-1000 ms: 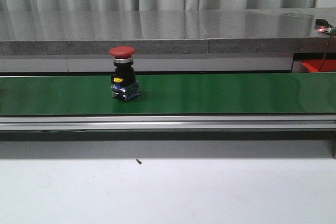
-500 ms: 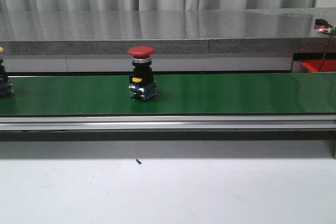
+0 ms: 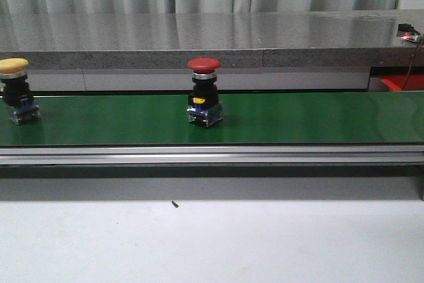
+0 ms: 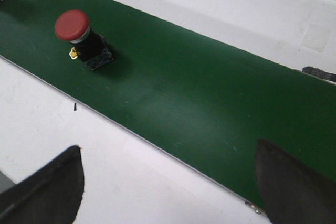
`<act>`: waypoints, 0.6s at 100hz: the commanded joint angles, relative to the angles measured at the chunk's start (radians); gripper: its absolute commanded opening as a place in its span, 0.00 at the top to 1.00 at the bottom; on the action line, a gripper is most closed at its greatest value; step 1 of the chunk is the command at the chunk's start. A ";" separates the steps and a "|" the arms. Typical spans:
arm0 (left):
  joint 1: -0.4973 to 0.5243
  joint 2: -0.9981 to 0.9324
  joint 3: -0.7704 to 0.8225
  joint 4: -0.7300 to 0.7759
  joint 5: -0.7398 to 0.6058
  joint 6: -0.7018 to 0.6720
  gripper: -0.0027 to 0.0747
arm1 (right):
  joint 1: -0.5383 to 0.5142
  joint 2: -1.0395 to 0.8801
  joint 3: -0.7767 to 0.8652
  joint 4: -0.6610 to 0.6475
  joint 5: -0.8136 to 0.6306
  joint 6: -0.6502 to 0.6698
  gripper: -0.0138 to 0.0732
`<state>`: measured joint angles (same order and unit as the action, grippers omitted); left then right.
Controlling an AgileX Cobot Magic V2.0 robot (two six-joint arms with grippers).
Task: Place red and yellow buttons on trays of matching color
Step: 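Grasp the red button on the belt with the right gripper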
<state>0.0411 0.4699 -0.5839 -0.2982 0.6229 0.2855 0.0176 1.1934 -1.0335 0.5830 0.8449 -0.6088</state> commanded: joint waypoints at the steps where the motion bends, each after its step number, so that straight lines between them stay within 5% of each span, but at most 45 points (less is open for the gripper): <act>1: -0.008 0.002 -0.024 -0.026 -0.075 -0.002 0.99 | 0.035 0.032 -0.054 -0.021 -0.072 0.029 0.10; 60: -0.008 0.002 -0.024 -0.026 -0.075 -0.002 0.99 | 0.248 0.339 -0.234 -0.076 -0.129 0.055 0.10</act>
<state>0.0411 0.4699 -0.5839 -0.3020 0.6229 0.2855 0.2498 1.5414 -1.2175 0.4929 0.7560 -0.5566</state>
